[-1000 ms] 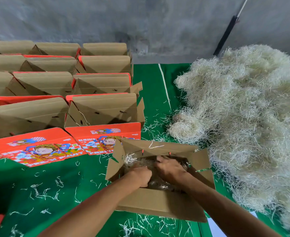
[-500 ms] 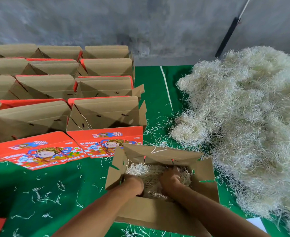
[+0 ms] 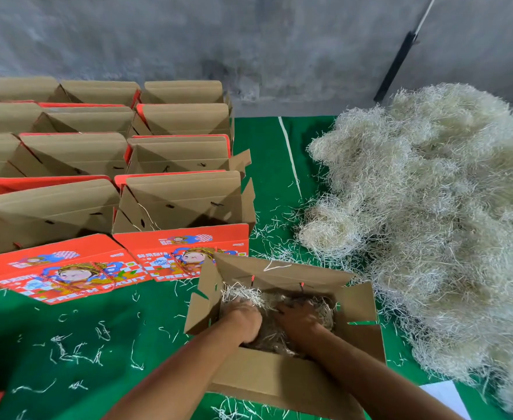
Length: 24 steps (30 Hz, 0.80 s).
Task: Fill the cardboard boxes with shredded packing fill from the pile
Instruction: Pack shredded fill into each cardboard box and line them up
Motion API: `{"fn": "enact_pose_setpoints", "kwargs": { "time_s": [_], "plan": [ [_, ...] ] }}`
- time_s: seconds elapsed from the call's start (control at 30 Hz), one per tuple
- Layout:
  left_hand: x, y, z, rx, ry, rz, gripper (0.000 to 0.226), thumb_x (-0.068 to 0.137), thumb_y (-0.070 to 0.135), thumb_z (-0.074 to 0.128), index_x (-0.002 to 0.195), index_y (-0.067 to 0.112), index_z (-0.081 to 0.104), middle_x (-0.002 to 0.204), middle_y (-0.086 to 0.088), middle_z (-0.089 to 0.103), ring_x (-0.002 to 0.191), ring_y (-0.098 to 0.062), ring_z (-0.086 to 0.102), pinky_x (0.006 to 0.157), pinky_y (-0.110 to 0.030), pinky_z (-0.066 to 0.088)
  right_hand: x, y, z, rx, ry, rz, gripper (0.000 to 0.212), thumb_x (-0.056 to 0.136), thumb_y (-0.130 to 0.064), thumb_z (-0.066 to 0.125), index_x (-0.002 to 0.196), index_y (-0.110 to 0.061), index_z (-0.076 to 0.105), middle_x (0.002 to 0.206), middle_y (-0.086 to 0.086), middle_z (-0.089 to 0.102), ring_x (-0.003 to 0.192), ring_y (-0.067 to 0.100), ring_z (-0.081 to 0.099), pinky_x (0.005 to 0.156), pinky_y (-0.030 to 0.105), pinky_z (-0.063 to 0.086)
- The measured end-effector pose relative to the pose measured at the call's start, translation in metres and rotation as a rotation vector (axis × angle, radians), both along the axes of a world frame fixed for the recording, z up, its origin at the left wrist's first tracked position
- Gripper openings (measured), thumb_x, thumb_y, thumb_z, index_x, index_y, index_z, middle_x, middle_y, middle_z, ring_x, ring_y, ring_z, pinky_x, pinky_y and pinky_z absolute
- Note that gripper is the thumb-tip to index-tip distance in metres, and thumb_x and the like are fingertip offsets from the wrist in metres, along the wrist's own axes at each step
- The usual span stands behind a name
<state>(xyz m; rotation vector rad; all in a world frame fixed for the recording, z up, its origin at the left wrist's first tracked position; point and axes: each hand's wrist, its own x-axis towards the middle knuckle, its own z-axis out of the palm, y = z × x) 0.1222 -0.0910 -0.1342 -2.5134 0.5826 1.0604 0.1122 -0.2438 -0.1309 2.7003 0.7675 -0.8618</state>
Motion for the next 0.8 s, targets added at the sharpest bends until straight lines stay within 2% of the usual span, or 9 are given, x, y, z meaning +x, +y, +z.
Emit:
{"fn": "enact_pose_setpoints", "kwargs": {
  "time_s": [0.1,0.2,0.27,0.33,0.4,0.5,0.6,0.67,0.8],
  "plan": [
    [-0.001,0.002,-0.001,0.018,0.054,0.117,0.044,0.09,0.012,0.058,0.134,0.008,0.057,0.146,-0.015,0.048,0.136,-0.033,0.042,0.113,-0.046,0.035,0.0,0.001,0.0,-0.023,0.003,-0.039,0.083,0.079,-0.024,0.077,0.148,-0.033,0.033,0.154,-0.001,0.038,0.136,0.033,0.045,0.108,0.046,0.037],
    [-0.003,0.005,0.002,-0.025,0.116,0.232,0.04,0.092,0.014,0.053,0.13,0.006,0.058,0.138,-0.017,0.056,0.125,-0.034,0.054,0.105,-0.044,0.043,0.0,0.004,-0.002,0.025,-0.016,-0.148,0.05,0.094,-0.038,0.056,0.141,-0.037,0.041,0.141,0.001,0.055,0.125,0.03,0.056,0.102,0.043,0.045],
    [-0.005,0.007,0.002,-0.074,0.129,0.279,0.038,0.092,0.014,0.052,0.128,0.004,0.059,0.134,-0.018,0.059,0.12,-0.034,0.057,0.102,-0.043,0.046,0.003,0.002,-0.003,0.153,-0.039,-0.162,0.04,0.098,-0.036,0.045,0.138,-0.029,0.047,0.13,0.009,0.063,0.114,0.031,0.062,0.094,0.04,0.049],
    [-0.007,0.005,0.002,-0.151,0.057,0.297,0.036,0.093,0.014,0.054,0.127,0.003,0.061,0.132,-0.018,0.06,0.12,-0.034,0.058,0.103,-0.041,0.047,0.007,0.0,-0.006,0.206,-0.075,-0.006,0.042,0.103,-0.03,0.038,0.141,-0.015,0.047,0.133,0.016,0.058,0.115,0.032,0.059,0.092,0.04,0.05],
    [-0.008,0.0,0.003,-0.193,-0.045,0.288,0.038,0.094,0.017,0.056,0.129,0.003,0.06,0.136,-0.018,0.057,0.125,-0.033,0.055,0.105,-0.039,0.045,0.009,0.005,-0.006,0.247,-0.086,0.139,0.045,0.106,-0.02,0.03,0.146,-0.006,0.04,0.144,0.019,0.047,0.126,0.032,0.049,0.099,0.044,0.046],
    [-0.008,0.001,0.004,-0.068,-0.13,0.24,0.051,0.095,0.019,0.055,0.144,0.009,0.047,0.155,-0.011,0.035,0.142,-0.03,0.031,0.111,-0.041,0.034,0.008,0.008,-0.009,0.301,-0.118,0.22,0.043,0.106,-0.022,0.031,0.146,-0.009,0.041,0.145,0.014,0.044,0.13,0.032,0.042,0.107,0.047,0.038],
    [-0.004,0.006,0.005,0.039,-0.081,0.182,0.052,0.098,0.015,0.049,0.15,0.016,0.041,0.162,-0.007,0.021,0.147,-0.028,0.016,0.113,-0.043,0.029,0.005,0.006,-0.013,0.157,-0.115,0.247,0.046,0.106,-0.02,0.032,0.151,-0.012,0.035,0.16,0.007,0.032,0.146,0.031,0.03,0.114,0.047,0.03],
    [0.0,0.001,0.009,0.058,-0.052,0.124,0.052,0.099,0.014,0.05,0.15,0.017,0.041,0.163,-0.007,0.023,0.149,-0.028,0.019,0.116,-0.046,0.024,0.004,0.008,-0.014,0.048,-0.072,0.193,0.052,0.106,-0.019,0.037,0.156,-0.015,0.027,0.165,0.004,0.021,0.15,0.027,0.021,0.114,0.046,0.028],
    [0.002,-0.005,0.018,0.078,-0.003,0.088,0.048,0.094,0.012,0.06,0.141,0.014,0.053,0.151,-0.007,0.047,0.14,-0.03,0.041,0.112,-0.05,0.033,0.004,0.012,-0.012,0.019,-0.051,0.125,0.055,0.104,-0.023,0.043,0.156,-0.016,0.026,0.164,0.001,0.022,0.149,0.024,0.021,0.112,0.044,0.03]
  ]
}}
